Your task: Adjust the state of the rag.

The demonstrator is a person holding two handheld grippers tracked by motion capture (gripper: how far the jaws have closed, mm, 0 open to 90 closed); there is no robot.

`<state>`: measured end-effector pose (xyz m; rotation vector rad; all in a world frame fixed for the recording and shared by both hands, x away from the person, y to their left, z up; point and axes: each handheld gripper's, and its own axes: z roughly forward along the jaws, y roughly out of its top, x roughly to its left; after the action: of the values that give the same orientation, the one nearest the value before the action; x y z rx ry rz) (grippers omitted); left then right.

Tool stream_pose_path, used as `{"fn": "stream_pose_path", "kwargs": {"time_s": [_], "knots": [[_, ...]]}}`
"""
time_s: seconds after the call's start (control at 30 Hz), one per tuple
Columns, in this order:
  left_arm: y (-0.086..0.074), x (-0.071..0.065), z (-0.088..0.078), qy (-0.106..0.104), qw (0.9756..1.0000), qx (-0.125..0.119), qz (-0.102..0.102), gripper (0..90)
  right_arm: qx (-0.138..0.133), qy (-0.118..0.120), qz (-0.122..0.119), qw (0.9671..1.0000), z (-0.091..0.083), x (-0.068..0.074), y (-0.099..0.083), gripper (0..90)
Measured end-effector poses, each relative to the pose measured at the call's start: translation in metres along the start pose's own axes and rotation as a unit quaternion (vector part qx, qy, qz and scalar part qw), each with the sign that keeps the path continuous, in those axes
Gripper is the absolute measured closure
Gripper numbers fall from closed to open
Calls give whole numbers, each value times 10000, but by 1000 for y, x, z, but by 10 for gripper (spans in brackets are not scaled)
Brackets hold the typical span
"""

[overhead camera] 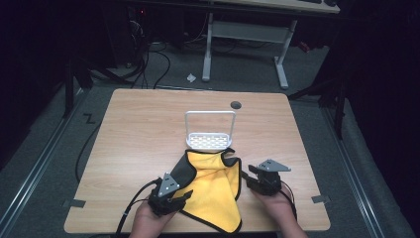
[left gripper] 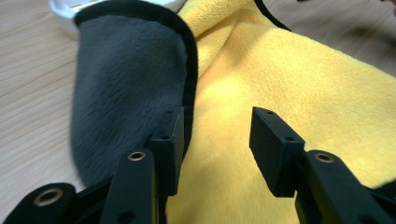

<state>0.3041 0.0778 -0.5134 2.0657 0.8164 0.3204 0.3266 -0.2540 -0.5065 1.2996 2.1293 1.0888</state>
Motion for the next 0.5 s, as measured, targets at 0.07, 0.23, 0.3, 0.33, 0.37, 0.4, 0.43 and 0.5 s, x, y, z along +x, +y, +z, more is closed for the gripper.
{"fn": "stream_pose_path", "kwargs": {"time_s": [0.07,0.23,0.3,0.33,0.37,0.4,0.43,0.5], "knots": [[2,1,10,38,9999,134,29,564,197,166,-51,9997,0,10,-7,649],[1,5,24,85,9992,393,26,632,593,327,-324,9972,6,33,-17,801],[1,5,23,56,9990,434,40,671,739,280,-419,9960,9,37,-18,884],[0,5,23,30,9989,469,38,694,733,226,-482,9959,9,37,-18,900],[-1,4,23,-34,9987,509,18,718,757,220,-501,9956,10,36,-17,900],[-3,3,23,-107,9987,502,-2,744,764,182,-461,9958,10,34,-17,900],[-5,1,22,-186,9986,485,-18,756,768,136,-417,9961,10,31,-17,900],[-6,-5,20,-383,9979,513,-23,768,767,-27,-382,9963,10,23,-16,900]]}}
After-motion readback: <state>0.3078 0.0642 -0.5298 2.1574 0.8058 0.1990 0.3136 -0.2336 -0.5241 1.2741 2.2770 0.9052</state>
